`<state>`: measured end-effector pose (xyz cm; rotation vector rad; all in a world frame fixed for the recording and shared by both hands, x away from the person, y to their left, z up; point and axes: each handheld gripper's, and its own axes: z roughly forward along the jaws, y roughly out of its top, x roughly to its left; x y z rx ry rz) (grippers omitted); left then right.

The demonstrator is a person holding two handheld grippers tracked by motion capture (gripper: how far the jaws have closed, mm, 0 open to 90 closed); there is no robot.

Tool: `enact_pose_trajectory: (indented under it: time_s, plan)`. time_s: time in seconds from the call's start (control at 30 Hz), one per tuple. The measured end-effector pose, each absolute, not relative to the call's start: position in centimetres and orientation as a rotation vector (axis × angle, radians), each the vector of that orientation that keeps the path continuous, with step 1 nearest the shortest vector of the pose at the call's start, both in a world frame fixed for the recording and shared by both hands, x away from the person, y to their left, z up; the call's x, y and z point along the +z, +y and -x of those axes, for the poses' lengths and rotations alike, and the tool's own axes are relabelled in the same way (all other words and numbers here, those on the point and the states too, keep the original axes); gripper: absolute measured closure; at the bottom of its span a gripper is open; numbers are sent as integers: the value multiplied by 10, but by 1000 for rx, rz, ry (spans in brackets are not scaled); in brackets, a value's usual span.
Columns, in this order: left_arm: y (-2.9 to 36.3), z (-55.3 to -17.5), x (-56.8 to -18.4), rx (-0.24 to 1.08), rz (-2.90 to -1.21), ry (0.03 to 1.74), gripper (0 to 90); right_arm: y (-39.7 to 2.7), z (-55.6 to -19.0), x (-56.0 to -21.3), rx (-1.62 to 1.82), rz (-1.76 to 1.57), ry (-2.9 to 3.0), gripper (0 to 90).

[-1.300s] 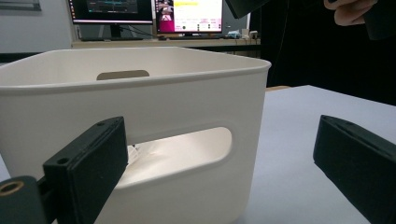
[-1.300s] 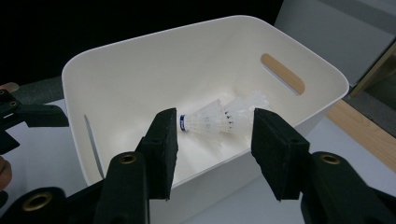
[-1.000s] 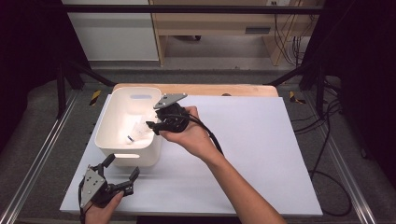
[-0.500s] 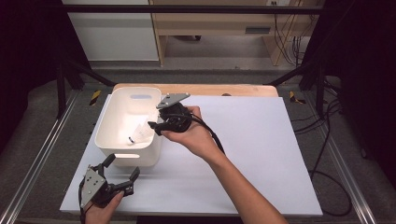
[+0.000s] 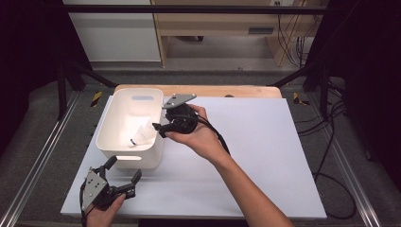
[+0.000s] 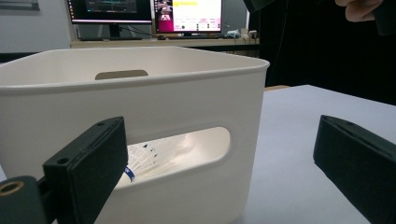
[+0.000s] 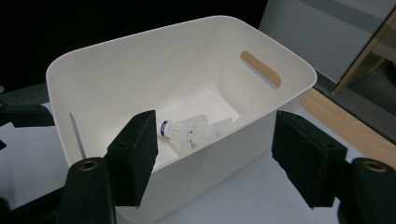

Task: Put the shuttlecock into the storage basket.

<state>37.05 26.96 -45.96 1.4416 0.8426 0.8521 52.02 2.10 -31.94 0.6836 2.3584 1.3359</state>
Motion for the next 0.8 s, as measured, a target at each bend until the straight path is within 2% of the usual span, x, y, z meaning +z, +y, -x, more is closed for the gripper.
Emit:
enact_pose_trajectory:
  time_s: [0.3, 0.8]
  plan:
    - [269, -370, -460, 850, -1441, 841, 31, 14, -523, -320, 1322, -732, 2344, 200]
    - [270, -370, -460, 852, -1439, 841, 31, -2, -525, -321, 1332, -785, 2321, 103]
